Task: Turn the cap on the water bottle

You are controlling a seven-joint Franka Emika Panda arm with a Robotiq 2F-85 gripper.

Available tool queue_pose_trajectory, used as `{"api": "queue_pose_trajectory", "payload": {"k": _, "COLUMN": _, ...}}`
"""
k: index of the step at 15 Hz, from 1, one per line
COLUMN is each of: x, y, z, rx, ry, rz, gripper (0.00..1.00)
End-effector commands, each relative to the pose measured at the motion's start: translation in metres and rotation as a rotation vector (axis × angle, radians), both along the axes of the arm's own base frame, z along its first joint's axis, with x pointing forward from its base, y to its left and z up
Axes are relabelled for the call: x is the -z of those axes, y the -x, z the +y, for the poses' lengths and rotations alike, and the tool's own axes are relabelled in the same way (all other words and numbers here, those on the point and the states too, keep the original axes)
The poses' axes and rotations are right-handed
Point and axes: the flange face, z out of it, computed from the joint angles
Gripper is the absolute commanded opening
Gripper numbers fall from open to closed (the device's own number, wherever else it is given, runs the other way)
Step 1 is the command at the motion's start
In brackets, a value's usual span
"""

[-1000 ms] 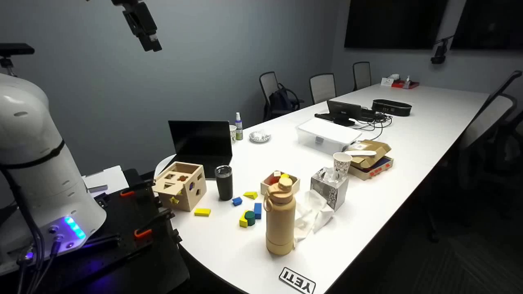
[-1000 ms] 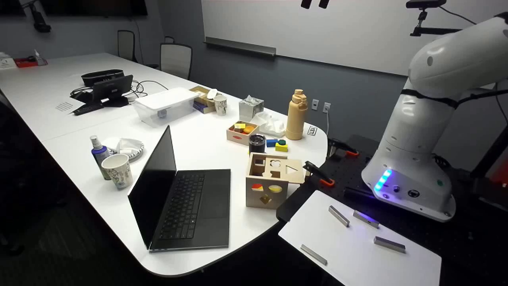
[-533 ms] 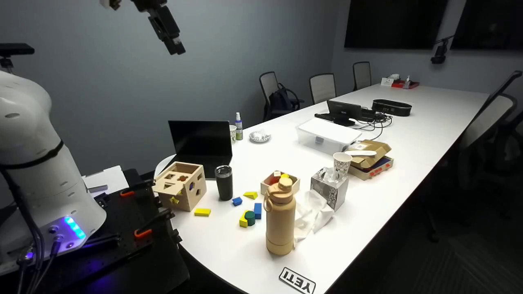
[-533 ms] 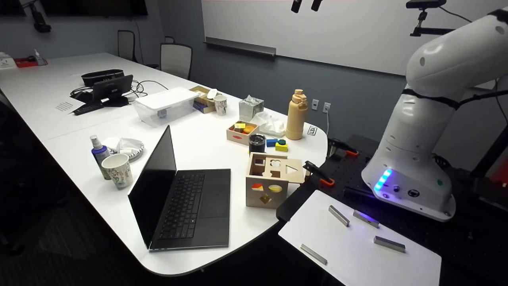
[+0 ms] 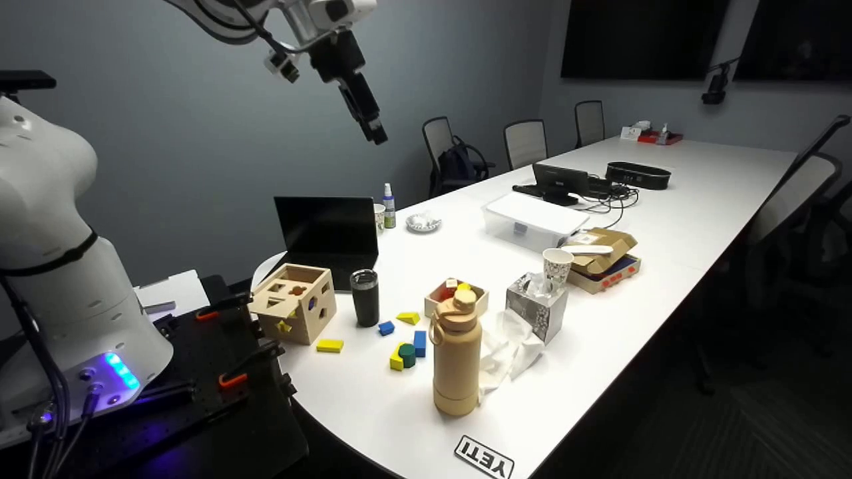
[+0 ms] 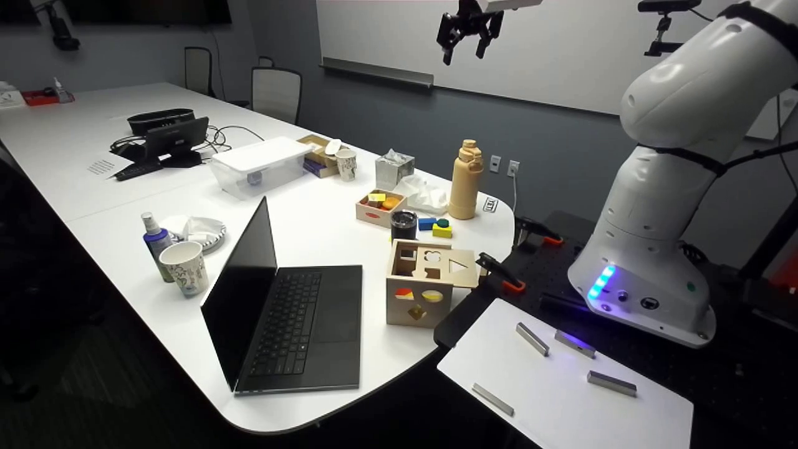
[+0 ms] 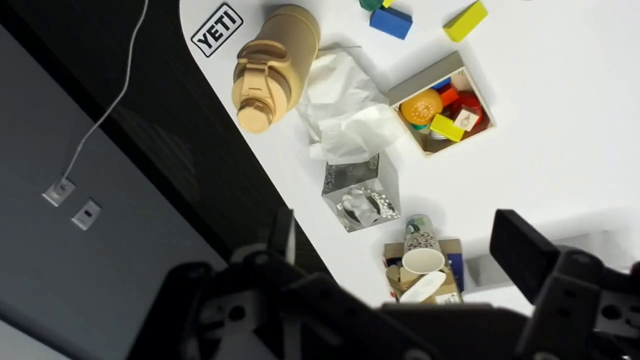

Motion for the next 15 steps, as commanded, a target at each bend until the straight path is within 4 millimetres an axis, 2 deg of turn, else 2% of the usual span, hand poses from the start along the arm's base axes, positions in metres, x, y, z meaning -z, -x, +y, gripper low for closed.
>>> {"api": "queue_pose_trajectory", "payload": {"k": 1, "x": 0.032, "y": -0.031, "z": -0.036, "rx": 0.104, "ry": -0.011, "rz": 0.006, "gripper": 1.0}}
{"api": "queue_pose_trajectory", "payload": {"k": 8, "x": 0.094, "y": -0.054, "z": -0.102, "rx": 0.198, "ry": -0.063, "rz": 0.027, "gripper": 1.0}}
{"api": "queue_pose_trajectory", "payload": {"k": 15, "x": 0.145, "y": -0.067, "z": -0.15, "rx": 0.23, "ry": -0.07, "rz": 0.019, "gripper": 1.0}}
